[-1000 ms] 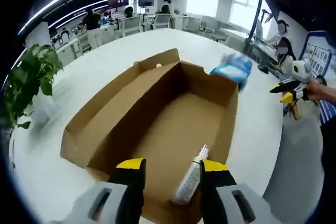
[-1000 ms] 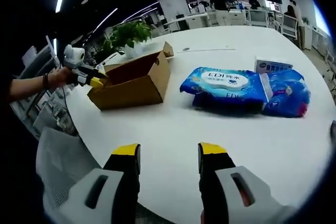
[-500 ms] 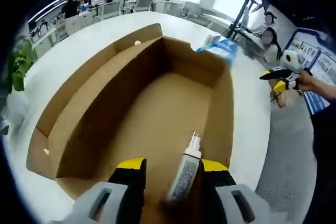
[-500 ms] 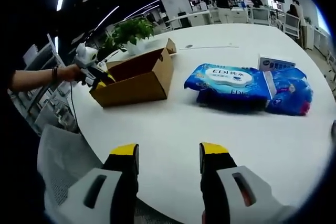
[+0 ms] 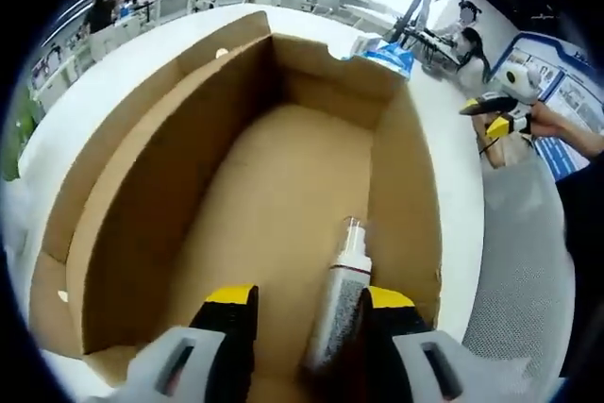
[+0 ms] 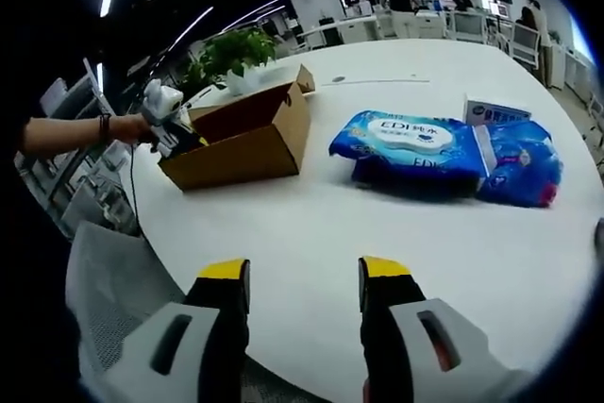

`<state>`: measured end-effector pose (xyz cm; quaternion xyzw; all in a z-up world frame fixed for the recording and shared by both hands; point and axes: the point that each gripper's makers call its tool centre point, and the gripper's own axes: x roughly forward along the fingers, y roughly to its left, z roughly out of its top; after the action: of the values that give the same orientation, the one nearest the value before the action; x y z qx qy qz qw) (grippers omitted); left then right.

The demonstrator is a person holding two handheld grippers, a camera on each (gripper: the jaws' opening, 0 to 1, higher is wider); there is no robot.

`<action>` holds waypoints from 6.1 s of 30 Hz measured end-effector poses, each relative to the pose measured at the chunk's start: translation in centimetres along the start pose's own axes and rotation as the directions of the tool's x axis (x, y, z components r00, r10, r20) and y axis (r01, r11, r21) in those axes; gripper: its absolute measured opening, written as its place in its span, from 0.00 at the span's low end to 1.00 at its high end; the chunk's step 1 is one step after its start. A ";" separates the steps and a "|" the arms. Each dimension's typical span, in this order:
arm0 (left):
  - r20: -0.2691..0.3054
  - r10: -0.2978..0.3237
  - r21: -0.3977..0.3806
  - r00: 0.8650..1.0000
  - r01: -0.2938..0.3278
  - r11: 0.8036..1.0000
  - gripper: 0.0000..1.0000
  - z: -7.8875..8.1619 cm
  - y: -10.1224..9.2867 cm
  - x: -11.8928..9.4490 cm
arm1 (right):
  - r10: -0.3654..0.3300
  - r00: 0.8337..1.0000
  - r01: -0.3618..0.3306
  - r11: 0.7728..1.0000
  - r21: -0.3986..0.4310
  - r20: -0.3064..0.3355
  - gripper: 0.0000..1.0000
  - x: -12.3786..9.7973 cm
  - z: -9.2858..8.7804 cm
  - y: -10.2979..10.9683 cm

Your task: Operate the shoe box by opening the lid, removing the specified soft item, and placing it in the target area until the item is outside and the box remains undamaged.

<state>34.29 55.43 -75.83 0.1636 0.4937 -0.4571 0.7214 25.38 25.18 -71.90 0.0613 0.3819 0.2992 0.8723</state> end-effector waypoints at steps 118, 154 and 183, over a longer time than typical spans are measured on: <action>0.089 -0.447 0.500 0.890 0.348 0.793 0.20 10.6 -22.7 -3.0 | 0.488 0.872 -0.466 0.824 -0.321 -0.012 0.37 -1.1 5.8 13.9; 0.035 -0.526 0.460 0.850 0.454 0.763 0.26 9.4 -23.8 -1.4 | 0.481 0.868 -0.495 0.826 -0.268 -0.120 0.18 -1.2 1.8 14.3; 0.490 -0.158 -0.058 0.857 0.213 0.975 0.28 7.4 -17.3 -2.2 | 0.351 0.907 -0.415 0.839 -0.350 -0.235 0.19 -2.5 1.8 9.4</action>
<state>24.06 42.25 -66.83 -0.0441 0.3361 -0.5230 0.7821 20.88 31.63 -65.92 -0.0637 0.3632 0.5421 0.7551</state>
